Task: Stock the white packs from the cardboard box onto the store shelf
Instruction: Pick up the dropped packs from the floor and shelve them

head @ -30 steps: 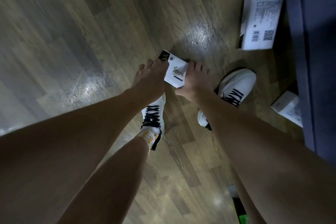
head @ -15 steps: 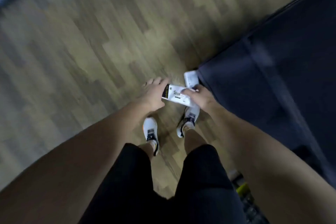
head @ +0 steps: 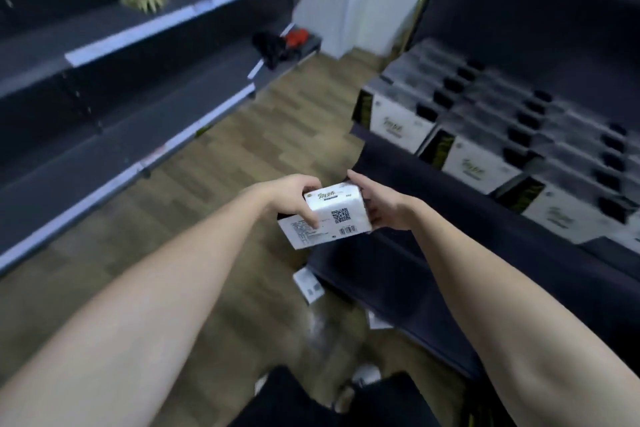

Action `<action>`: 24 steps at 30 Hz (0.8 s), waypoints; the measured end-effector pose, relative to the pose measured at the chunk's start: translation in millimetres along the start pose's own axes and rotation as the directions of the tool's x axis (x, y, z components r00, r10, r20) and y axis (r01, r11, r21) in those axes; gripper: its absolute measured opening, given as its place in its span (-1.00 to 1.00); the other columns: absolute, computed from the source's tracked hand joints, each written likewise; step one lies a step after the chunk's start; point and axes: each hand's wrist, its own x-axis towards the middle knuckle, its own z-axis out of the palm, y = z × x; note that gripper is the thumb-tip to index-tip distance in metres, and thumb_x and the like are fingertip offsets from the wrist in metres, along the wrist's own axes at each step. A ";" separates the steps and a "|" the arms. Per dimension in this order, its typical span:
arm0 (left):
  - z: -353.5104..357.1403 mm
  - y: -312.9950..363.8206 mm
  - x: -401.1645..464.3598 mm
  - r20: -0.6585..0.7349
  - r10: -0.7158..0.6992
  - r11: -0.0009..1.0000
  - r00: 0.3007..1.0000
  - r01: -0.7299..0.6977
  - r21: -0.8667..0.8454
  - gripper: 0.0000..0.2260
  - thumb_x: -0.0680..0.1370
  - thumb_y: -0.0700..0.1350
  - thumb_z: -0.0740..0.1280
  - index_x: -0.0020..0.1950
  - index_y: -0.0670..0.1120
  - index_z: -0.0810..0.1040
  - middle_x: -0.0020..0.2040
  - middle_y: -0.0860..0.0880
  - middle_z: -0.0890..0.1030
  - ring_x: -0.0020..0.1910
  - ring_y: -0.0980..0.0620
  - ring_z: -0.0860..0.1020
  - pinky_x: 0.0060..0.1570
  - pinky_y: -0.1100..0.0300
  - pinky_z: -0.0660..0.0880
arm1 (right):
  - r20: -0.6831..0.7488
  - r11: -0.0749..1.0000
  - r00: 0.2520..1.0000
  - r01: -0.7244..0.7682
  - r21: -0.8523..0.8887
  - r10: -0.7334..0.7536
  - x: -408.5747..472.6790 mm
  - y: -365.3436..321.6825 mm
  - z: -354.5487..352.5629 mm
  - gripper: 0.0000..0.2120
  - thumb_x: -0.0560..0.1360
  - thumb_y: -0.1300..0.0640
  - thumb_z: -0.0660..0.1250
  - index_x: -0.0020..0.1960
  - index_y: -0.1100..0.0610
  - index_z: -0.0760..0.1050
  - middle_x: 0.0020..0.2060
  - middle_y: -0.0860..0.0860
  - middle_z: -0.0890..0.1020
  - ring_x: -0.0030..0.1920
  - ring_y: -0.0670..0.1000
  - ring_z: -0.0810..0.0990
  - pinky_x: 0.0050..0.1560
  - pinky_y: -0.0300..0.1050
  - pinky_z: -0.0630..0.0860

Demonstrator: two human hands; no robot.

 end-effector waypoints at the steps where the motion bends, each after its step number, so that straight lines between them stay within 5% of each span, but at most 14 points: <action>1: -10.3 14.1 -4.3 -0.006 0.021 0.999 1.000 -0.022 -0.026 -0.55 0.23 -0.02 0.63 0.01 0.04 0.52 -0.01 0.05 0.61 0.00 0.02 0.59 0.03 0.06 0.52 | -0.005 0.999 1.000 0.025 0.032 -0.025 -12.6 -6.4 -12.0 -0.30 0.50 -0.48 0.04 0.17 0.06 0.60 0.04 0.10 0.69 -0.02 0.12 0.65 0.00 0.01 0.53; 4: -33.9 55.2 -16.2 -0.068 0.060 0.994 0.996 -0.066 -0.084 -0.56 0.26 -0.09 0.63 0.02 -0.03 0.51 0.01 -0.01 0.63 -0.01 0.00 0.61 0.04 0.05 0.53 | -0.041 0.983 0.992 0.121 0.140 -0.117 -50.9 -18.4 -45.8 -0.20 0.50 -0.47 0.09 0.27 0.23 0.50 0.15 0.23 0.64 0.13 0.22 0.64 0.16 0.15 0.58; 9: -50.1 133.9 -25.0 -0.195 0.186 0.980 0.963 -0.197 -0.039 -0.54 0.24 -0.13 0.61 0.02 -0.01 0.46 0.06 -0.05 0.60 0.06 -0.06 0.60 0.05 -0.06 0.57 | -0.033 0.902 0.980 0.194 0.385 -0.197 -103.8 -15.8 -103.6 -0.08 0.45 -0.50 0.15 0.27 0.35 0.50 0.16 0.31 0.62 0.10 0.28 0.66 0.11 0.18 0.61; 15: -32.3 248.4 -22.9 -0.196 0.430 0.892 0.881 -0.381 0.245 -0.56 0.27 -0.14 0.54 -0.03 0.12 0.38 0.01 0.07 0.56 -0.03 -0.02 0.53 -0.17 -0.03 0.58 | 0.006 0.882 0.970 0.220 0.418 -0.244 -171.6 18.0 -167.4 -0.37 0.59 -0.32 0.11 0.37 0.14 0.52 0.24 0.23 0.61 0.12 0.27 0.64 -0.26 -0.16 0.61; 17: -24.0 281.9 -16.6 -0.202 0.516 0.815 0.832 -0.405 0.415 -0.52 0.26 -0.07 0.55 0.02 0.18 0.37 0.04 0.12 0.53 0.03 -0.01 0.47 -0.04 -0.05 0.54 | -0.043 0.883 0.963 0.261 0.389 -0.266 -190.3 32.7 -186.4 -0.51 0.60 -0.18 0.19 0.36 0.11 0.53 0.21 0.19 0.64 0.07 0.19 0.65 -0.32 -0.23 0.54; 20: -6.3 323.3 -2.5 -0.213 0.571 0.694 0.793 -0.327 0.642 -0.26 0.31 -0.01 0.59 0.39 0.16 0.29 0.30 0.10 0.45 0.26 -0.01 0.39 0.23 -0.03 0.42 | -0.152 0.839 0.934 0.357 0.410 -0.323 -213.4 60.5 -218.9 -0.58 0.58 -0.13 0.30 0.34 0.08 0.54 0.11 0.13 0.66 -0.02 0.08 0.66 -0.22 -0.13 0.58; 24: 13.9 358.9 17.7 -0.326 0.519 0.736 0.790 -0.219 0.641 -0.07 0.39 -0.06 0.55 0.59 -0.05 0.05 0.51 -0.08 0.25 0.46 -0.13 0.27 0.38 -0.07 0.36 | -0.211 0.859 0.926 0.370 0.354 -0.311 -247.0 106.7 -267.9 -0.56 0.56 -0.08 0.38 0.36 0.09 0.51 0.21 0.12 0.65 0.11 0.06 0.65 0.02 -0.01 0.61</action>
